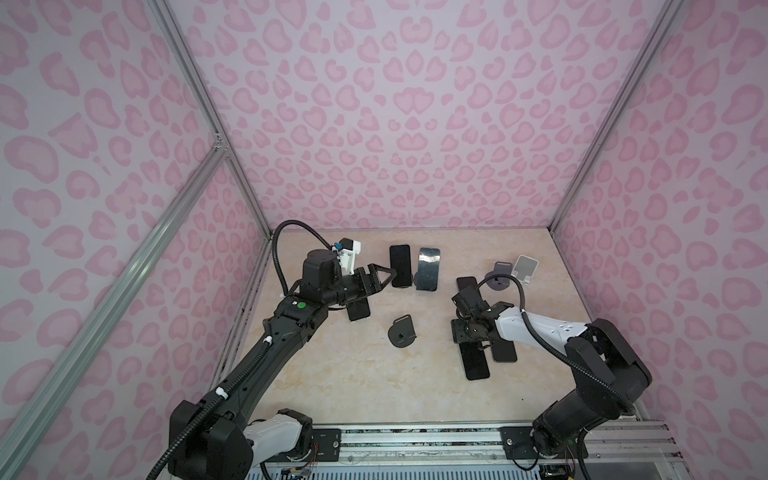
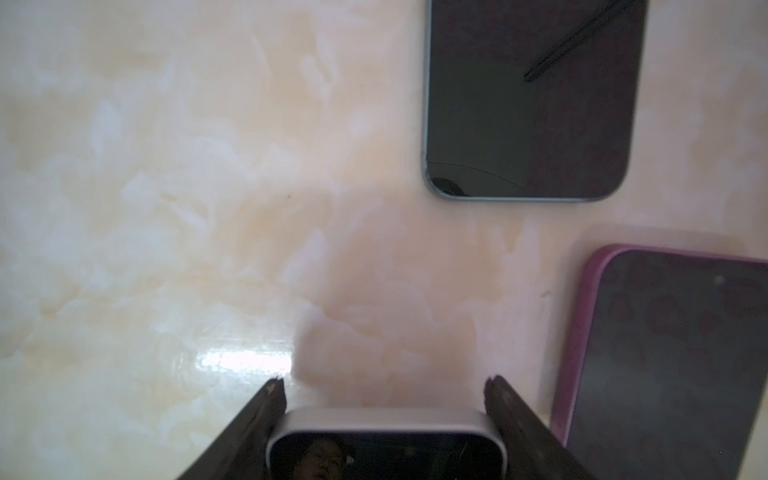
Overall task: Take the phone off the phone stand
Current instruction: 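Lower the black phone flat onto the table with the right gripper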
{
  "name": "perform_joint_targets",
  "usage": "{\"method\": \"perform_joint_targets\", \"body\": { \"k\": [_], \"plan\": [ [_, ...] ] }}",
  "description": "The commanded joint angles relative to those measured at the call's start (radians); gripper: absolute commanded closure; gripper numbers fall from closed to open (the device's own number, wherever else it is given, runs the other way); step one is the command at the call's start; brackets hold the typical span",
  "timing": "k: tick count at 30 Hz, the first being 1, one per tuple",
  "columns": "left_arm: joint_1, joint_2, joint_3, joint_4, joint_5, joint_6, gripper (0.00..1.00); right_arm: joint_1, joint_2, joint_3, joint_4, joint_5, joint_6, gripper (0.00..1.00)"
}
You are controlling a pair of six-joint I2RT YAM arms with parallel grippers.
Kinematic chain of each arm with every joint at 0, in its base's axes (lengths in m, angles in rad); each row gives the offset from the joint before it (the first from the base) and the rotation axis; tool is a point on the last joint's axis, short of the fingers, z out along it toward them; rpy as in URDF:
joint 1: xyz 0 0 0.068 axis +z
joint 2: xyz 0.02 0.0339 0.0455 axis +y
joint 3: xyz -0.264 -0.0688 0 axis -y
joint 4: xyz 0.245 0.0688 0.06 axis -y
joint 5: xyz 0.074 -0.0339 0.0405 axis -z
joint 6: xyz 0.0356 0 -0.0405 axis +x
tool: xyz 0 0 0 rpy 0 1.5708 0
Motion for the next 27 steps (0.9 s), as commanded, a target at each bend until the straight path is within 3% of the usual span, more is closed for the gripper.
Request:
{"method": "perform_joint_targets", "body": {
  "k": [1, 27],
  "plan": [
    [0.000, -0.008, 0.006, 0.030, 0.006, 0.020, 0.17, 0.001, 0.021, -0.009, 0.033, 0.049, 0.011, 0.41],
    [0.000, 0.004, 0.011, 0.017, -0.006, 0.035, 0.17, -0.045, 0.094, -0.047, 0.034, -0.014, -0.006, 0.25]
  ]
}}
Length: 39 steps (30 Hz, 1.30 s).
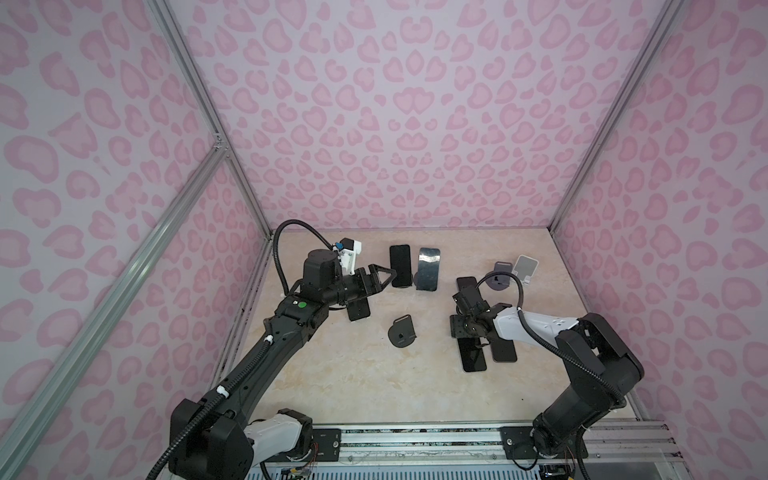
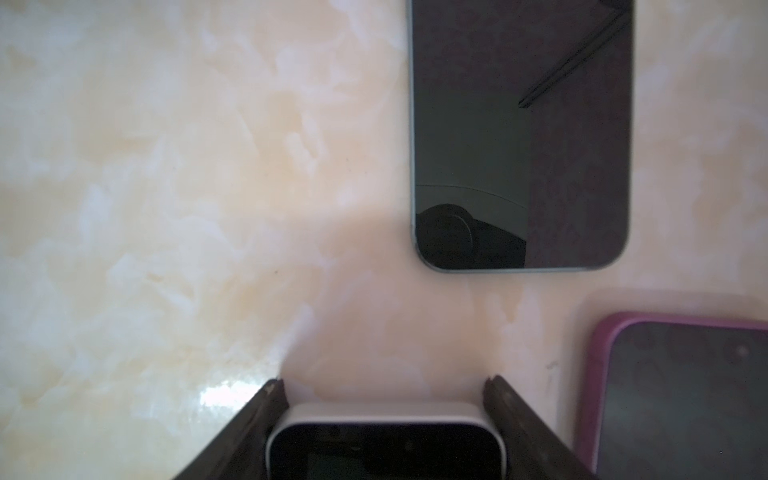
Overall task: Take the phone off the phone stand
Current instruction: 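Lower the black phone flat onto the table with the right gripper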
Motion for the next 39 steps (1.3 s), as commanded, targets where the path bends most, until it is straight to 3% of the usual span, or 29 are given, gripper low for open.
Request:
{"method": "perform_joint_targets", "body": {
  "k": [1, 9, 18, 22, 28, 31, 39],
  "plan": [
    [0.000, -0.003, 0.011, 0.019, -0.002, 0.011, 0.17, -0.009, 0.036, -0.018, -0.102, -0.023, -0.006, 0.25],
    [0.000, -0.006, 0.011, 0.019, -0.002, 0.013, 0.17, -0.017, 0.052, 0.005, -0.115, -0.030, -0.010, 0.21],
    [-0.001, -0.001, 0.011, 0.013, -0.014, 0.023, 0.17, -0.027, 0.025, 0.009, -0.138, -0.028, 0.000, 0.25],
    [0.000, 0.007, 0.013, 0.014, -0.008, 0.022, 0.17, -0.025, -0.026, 0.017, -0.173, -0.042, -0.001, 0.18],
    [0.004, -0.024, 0.018, -0.013, -0.060, 0.063, 0.17, 0.022, -0.161, 0.115, -0.233, 0.023, 0.021, 0.08],
    [0.016, -0.036, 0.009, -0.025, -0.116, 0.080, 0.17, 0.076, -0.205, 0.157, -0.198, 0.043, 0.032, 0.07],
    [0.103, -0.058, 0.004, -0.024, -0.141, 0.062, 0.18, 0.203, -0.206, 0.184, -0.110, 0.073, 0.013, 0.06]
  ]
}}
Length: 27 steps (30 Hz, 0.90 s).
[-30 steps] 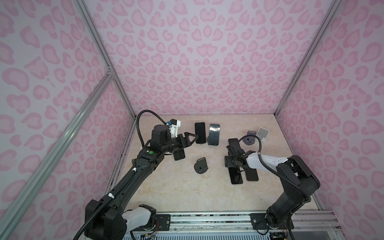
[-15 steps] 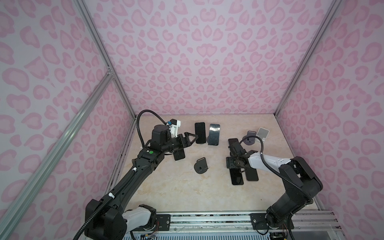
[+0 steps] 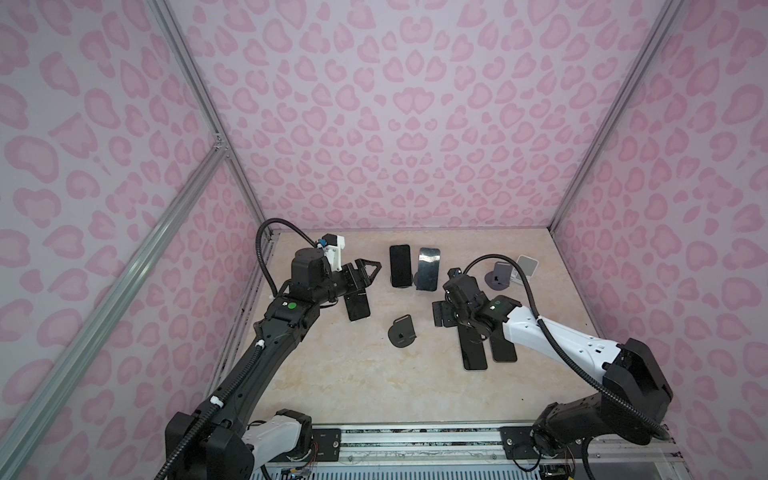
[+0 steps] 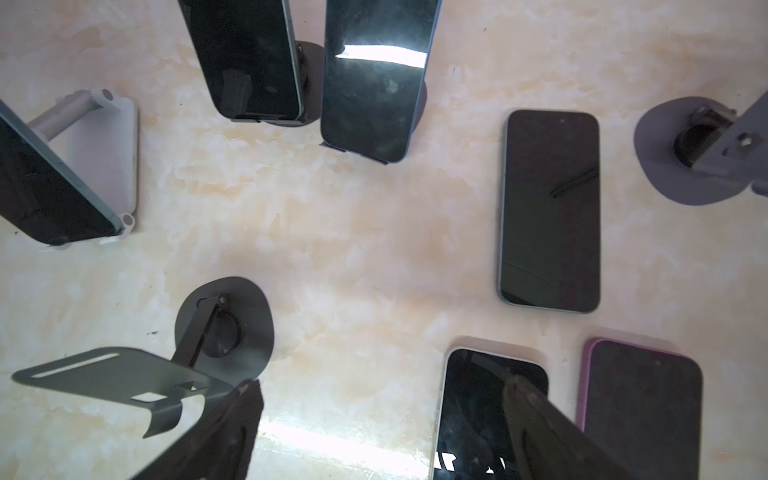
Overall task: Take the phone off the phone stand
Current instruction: 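Lower the black phone flat onto the table with the right gripper, then grasp the small dark stand with the left gripper while the right gripper rises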
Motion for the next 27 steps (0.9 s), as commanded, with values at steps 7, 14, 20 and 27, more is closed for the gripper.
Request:
{"method": "perform_joint_targets", "body": {
  "k": [7, 14, 20, 27],
  "plan": [
    [0.004, -0.024, -0.003, -0.058, -0.166, 0.018, 0.19, 0.035, -0.021, -0.012, 0.072, 0.084, -0.019, 0.06],
    [-0.340, -0.040, 0.016, -0.255, -0.753, -0.087, 0.21, -0.015, -0.079, -0.047, 0.056, 0.192, -0.011, 0.03],
    [-0.676, 0.040, 0.008, -0.287, -1.139, -0.298, 0.15, -0.173, -0.170, -0.186, 0.162, 0.021, 0.050, 0.02],
    [-0.794, 0.363, 0.211, -0.486, -1.256, -0.501, 0.05, -0.256, -0.256, -0.285, 0.230, -0.007, 0.066, 0.02]
  ]
}}
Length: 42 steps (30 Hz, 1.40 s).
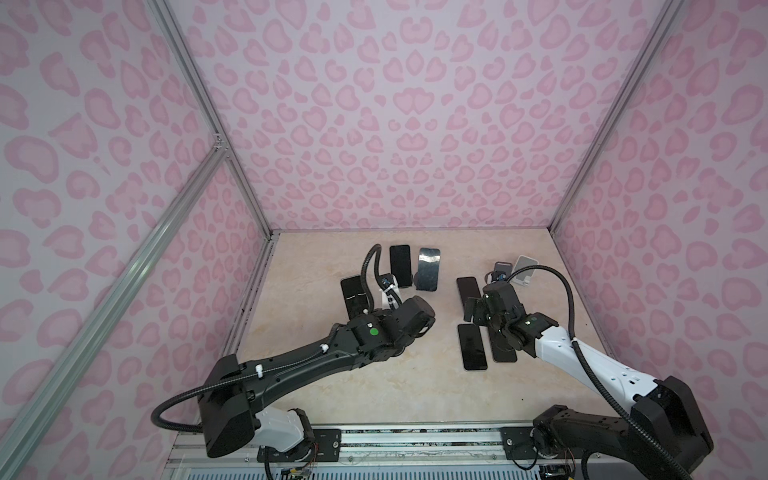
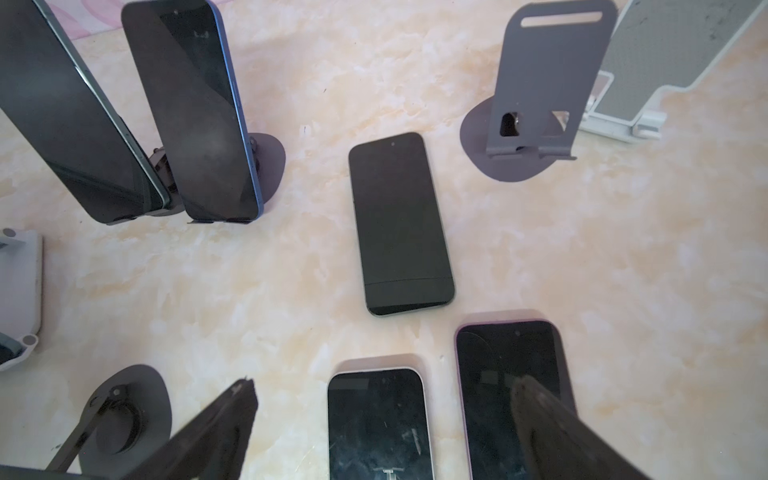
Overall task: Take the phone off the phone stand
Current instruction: 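Grasp the small dark stand with the left gripper while the right gripper rises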
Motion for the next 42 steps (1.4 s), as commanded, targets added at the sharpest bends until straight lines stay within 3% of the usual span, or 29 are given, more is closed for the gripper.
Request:
{"method": "perform_joint_targets", "body": {
  "k": [1, 6, 19, 29, 36, 42],
  "plan": [
    [-0.010, 0.110, 0.063, -0.124, -0.108, -0.137, 0.04, -0.013, -0.020, -0.010, 0.055, -0.049, 0.011, 0.02],
    [-0.012, 0.271, 0.165, -0.209, -0.061, -0.200, 0.02, -0.016, -0.040, -0.057, 0.100, -0.066, 0.033, 0.02],
    [-0.012, 0.360, 0.140, -0.194, -0.018, -0.217, 0.01, -0.019, -0.088, -0.107, 0.154, -0.093, 0.041, 0.03],
    [-0.005, 0.418, 0.133, -0.135, -0.106, -0.183, 0.18, -0.018, -0.092, -0.123, 0.181, -0.102, 0.038, 0.04],
    [0.031, 0.431, 0.100, -0.088, -0.070, -0.155, 0.18, -0.019, -0.074, -0.123, 0.189, -0.109, 0.038, 0.05],
    [0.041, 0.436, 0.089, -0.060, -0.071, -0.115, 0.31, -0.018, -0.067, -0.117, 0.188, -0.112, 0.038, 0.05]
  ]
}}
